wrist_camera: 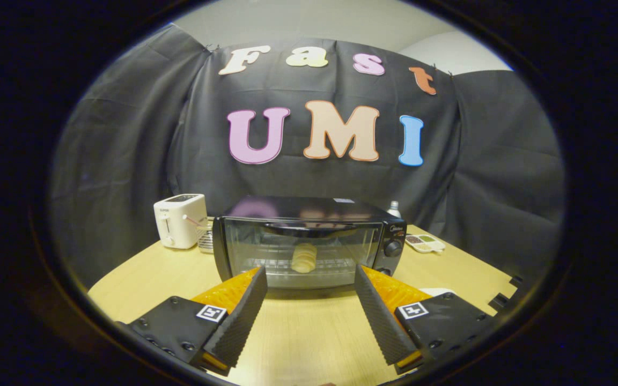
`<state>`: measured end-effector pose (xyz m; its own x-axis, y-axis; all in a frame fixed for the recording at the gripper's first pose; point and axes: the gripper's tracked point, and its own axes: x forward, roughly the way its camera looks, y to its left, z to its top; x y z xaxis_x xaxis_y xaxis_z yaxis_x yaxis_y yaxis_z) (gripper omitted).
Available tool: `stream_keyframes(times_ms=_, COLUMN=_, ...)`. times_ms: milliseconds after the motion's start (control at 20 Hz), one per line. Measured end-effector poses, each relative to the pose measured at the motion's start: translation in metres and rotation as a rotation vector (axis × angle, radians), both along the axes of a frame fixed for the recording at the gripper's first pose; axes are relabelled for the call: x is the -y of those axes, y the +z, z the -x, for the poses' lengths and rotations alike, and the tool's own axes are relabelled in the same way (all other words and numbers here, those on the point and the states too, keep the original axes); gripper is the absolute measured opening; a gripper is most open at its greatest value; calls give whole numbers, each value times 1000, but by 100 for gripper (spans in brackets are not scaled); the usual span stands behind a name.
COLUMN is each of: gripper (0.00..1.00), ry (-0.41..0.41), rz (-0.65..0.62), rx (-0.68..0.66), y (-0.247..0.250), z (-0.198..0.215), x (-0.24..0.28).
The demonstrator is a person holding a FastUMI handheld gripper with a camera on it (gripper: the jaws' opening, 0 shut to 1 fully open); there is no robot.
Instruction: Open the toaster oven, put the food inside, and close the toaster oven door.
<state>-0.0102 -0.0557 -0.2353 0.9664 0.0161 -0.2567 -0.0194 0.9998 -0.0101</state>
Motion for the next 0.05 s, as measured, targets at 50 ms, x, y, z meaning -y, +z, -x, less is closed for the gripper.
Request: stream_keyframes(times_ms=50, gripper=100, ry=0, rz=-3, rx=-1, y=-1, z=0, x=1)
